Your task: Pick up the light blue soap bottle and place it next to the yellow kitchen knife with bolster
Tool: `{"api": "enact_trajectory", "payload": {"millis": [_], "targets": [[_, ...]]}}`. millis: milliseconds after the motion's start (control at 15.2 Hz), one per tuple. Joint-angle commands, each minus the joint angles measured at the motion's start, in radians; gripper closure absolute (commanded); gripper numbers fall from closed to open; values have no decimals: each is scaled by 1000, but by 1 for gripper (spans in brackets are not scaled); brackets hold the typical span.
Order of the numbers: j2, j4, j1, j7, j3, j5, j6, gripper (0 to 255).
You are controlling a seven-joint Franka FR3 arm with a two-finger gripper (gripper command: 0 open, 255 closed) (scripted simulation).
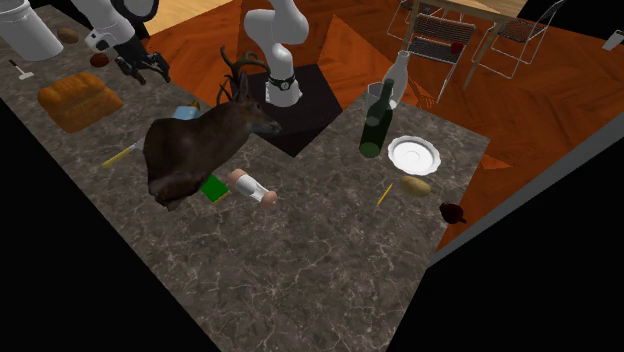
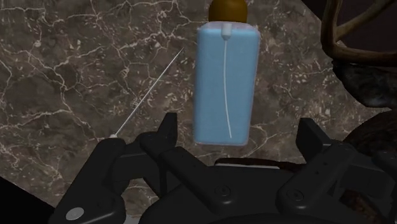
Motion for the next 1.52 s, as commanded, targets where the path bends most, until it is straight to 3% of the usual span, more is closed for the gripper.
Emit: {"api": "enact_trajectory", "payload": {"millis": [0,396,726,858,1320,1452], "targets": [[2,-57,-13,-27,-20,10,61,0],[53,-204,-48,-147,-88,77,240,0],[167,-291,-81,-324,-127,231,384,0],[220,-311,-105,-404,-120,310,426,0],[332,-328,-144,-512,-53,463,505,0],[341,-329,-150,-520,-45,475,511,0]]}}
